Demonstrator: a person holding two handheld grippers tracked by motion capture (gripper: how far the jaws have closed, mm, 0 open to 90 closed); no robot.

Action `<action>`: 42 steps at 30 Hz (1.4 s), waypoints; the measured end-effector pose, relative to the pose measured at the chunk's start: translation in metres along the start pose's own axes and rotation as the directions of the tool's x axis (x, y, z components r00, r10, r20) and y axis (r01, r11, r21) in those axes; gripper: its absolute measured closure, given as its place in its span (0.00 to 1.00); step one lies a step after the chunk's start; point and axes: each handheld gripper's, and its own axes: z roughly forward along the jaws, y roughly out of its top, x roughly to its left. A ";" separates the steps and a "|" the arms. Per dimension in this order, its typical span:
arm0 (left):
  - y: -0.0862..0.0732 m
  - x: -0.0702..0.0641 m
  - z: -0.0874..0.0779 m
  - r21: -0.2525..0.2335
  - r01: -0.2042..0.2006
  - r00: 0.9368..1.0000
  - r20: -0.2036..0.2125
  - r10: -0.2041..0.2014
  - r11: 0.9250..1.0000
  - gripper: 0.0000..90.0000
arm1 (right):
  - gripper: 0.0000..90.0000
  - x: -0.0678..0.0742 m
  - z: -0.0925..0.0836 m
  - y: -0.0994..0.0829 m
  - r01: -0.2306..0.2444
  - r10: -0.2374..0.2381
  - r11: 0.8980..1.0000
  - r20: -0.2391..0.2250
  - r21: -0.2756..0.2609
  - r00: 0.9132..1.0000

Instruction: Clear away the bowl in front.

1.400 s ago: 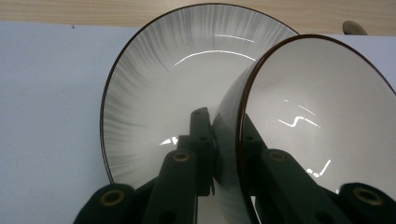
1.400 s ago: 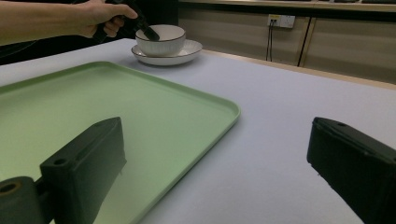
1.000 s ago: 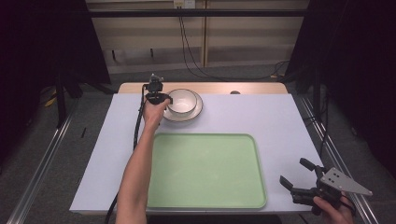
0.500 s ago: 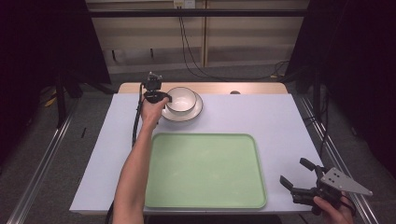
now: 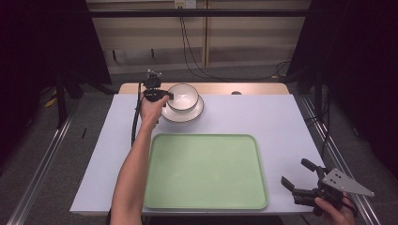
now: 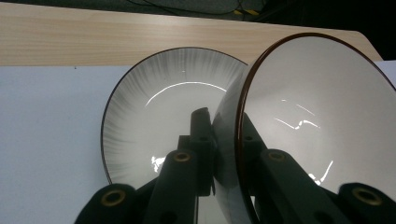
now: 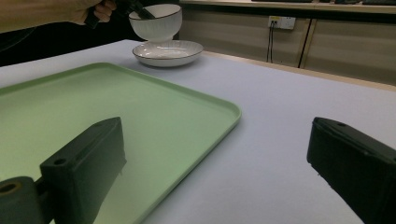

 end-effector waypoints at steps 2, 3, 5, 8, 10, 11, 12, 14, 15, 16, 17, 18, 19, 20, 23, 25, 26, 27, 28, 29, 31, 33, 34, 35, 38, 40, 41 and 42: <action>0.000 -0.002 -0.001 0.002 -0.016 1.000 -0.001 0.016 1.000 0.91 | 0.04 -0.001 0.000 0.000 0.001 -0.001 1.000 -0.001 0.002 1.000; 0.000 -0.002 -0.001 0.002 -0.016 1.000 -0.001 0.016 1.000 0.91 | 0.04 -0.001 0.000 0.000 0.000 0.000 1.000 0.000 0.002 1.000; -0.001 -0.004 -0.002 0.001 -0.023 1.000 -0.005 0.023 1.000 0.91 | 0.04 -0.001 -0.001 0.000 0.001 -0.001 1.000 -0.001 0.002 1.000; -0.002 -0.005 -0.006 0.007 -0.030 1.000 0.002 0.030 1.000 0.91 | 0.04 -0.001 -0.001 0.000 0.004 -0.004 1.000 -0.003 0.001 1.000; -0.003 -0.006 -0.009 0.006 -0.034 0.999 0.014 0.034 0.999 0.91 | 0.04 0.000 0.000 0.000 0.005 -0.005 1.000 0.000 -0.002 1.000; -0.003 -0.007 -0.011 0.003 -0.042 0.999 0.019 0.042 0.999 0.91 | 0.04 0.000 0.000 0.000 0.004 -0.004 1.000 -0.001 -0.002 1.000; -0.003 -0.009 -0.013 0.003 -0.047 0.999 0.024 0.047 0.999 0.91 | 0.04 0.000 0.000 0.000 0.004 -0.004 1.000 -0.005 -0.001 1.000; -0.004 -0.012 -0.017 -0.012 -0.060 0.997 0.042 0.061 0.998 0.91 | 0.04 0.000 0.000 0.000 0.002 -0.002 1.000 -0.001 -0.001 1.000; -0.004 -0.012 -0.017 -0.012 -0.060 0.997 0.042 0.061 0.998 0.91 | 0.04 0.000 0.000 0.000 0.002 -0.002 1.000 -0.001 -0.001 1.000; -0.005 -0.014 -0.019 -0.018 -0.063 0.996 0.054 0.064 0.998 0.91 | 0.04 0.000 0.000 0.000 0.001 -0.001 1.000 0.002 0.004 1.000; -0.005 -0.014 -0.020 -0.012 -0.074 0.995 0.059 0.075 0.997 0.91 | 0.04 0.000 0.000 0.000 0.001 -0.001 1.000 0.002 0.004 1.000; -0.005 -0.017 -0.020 -0.021 -0.068 0.996 0.063 0.069 0.997 0.91 | 0.04 0.000 0.001 0.000 -0.001 0.001 1.000 0.001 0.006 1.000; -0.005 -0.018 -0.021 -0.014 -0.081 0.994 0.068 0.082 0.997 0.91 | 0.04 0.000 0.001 0.000 -0.002 0.002 1.000 0.000 0.005 1.000; -0.005 -0.020 -0.022 -0.024 -0.080 0.994 0.076 0.082 0.996 0.91 | 0.04 0.000 0.001 0.000 -0.001 0.001 1.000 0.002 0.005 1.000; -0.005 -0.025 -0.024 -0.031 -0.086 0.992 0.089 0.088 0.996 0.91 | 0.04 0.000 0.000 0.000 0.001 -0.001 1.000 0.000 0.002 1.000; -0.005 -0.026 -0.026 -0.025 -0.100 0.991 0.091 0.102 0.995 0.91 | 0.04 0.000 0.000 0.000 0.002 -0.002 1.000 -0.002 0.001 1.000; -0.006 -0.027 -0.026 -0.024 -0.102 0.990 0.098 0.104 0.994 0.91 | 0.04 0.000 -0.001 0.000 0.002 -0.002 1.000 -0.001 0.002 1.000; -0.006 -0.028 -0.026 -0.029 -0.096 0.990 0.098 0.099 0.995 0.91 | 0.04 0.000 -0.001 0.000 0.002 -0.002 1.000 -0.001 0.002 1.000; -0.006 -0.029 -0.027 -0.016 -0.109 0.989 0.102 0.110 0.994 0.91 | 0.04 0.000 -0.001 0.000 0.004 -0.004 1.000 -0.002 0.002 1.000; -0.007 -0.031 -0.027 -0.016 -0.113 0.988 0.103 0.114 0.993 0.91 | 0.04 0.000 -0.001 0.000 0.005 -0.005 1.000 -0.002 -0.001 1.000; -0.009 -0.033 -0.028 -0.013 -0.119 0.987 0.106 0.120 0.993 0.91 | 0.04 0.001 0.000 0.000 0.001 -0.001 1.000 -0.002 0.001 1.000; -0.010 -0.035 -0.028 -0.014 -0.130 0.985 0.111 0.131 0.991 0.91 | 0.04 0.001 0.000 0.000 0.002 -0.002 1.000 0.001 0.004 1.000; -0.010 -0.037 -0.029 -0.012 -0.137 0.983 0.117 0.138 0.990 0.91 | 0.04 0.001 0.000 0.000 0.004 -0.004 1.000 -0.001 0.004 1.000; -0.010 -0.038 -0.029 -0.010 -0.142 0.983 0.118 0.142 0.990 0.91 | 0.04 0.001 0.000 0.000 0.006 -0.006 1.000 0.000 0.003 1.000; -0.011 -0.043 -0.030 -0.009 -0.146 0.980 0.135 0.146 0.989 0.91 | 0.04 0.001 0.000 0.000 0.002 -0.002 1.000 0.002 0.004 1.000; -0.011 -0.045 -0.030 -0.010 -0.149 0.979 0.136 0.149 0.989 0.91 | 0.04 0.001 0.000 0.000 0.000 0.000 1.000 0.000 0.003 1.000; -0.011 -0.047 -0.030 -0.011 -0.151 0.979 0.137 0.151 0.988 0.91 | 0.04 0.001 0.000 0.000 0.002 -0.002 1.000 -0.001 0.001 1.000; -0.012 -0.049 -0.029 -0.010 -0.154 0.978 0.141 0.153 0.988 0.91 | 0.04 0.001 0.000 0.001 -0.001 0.001 1.000 0.000 -0.002 1.000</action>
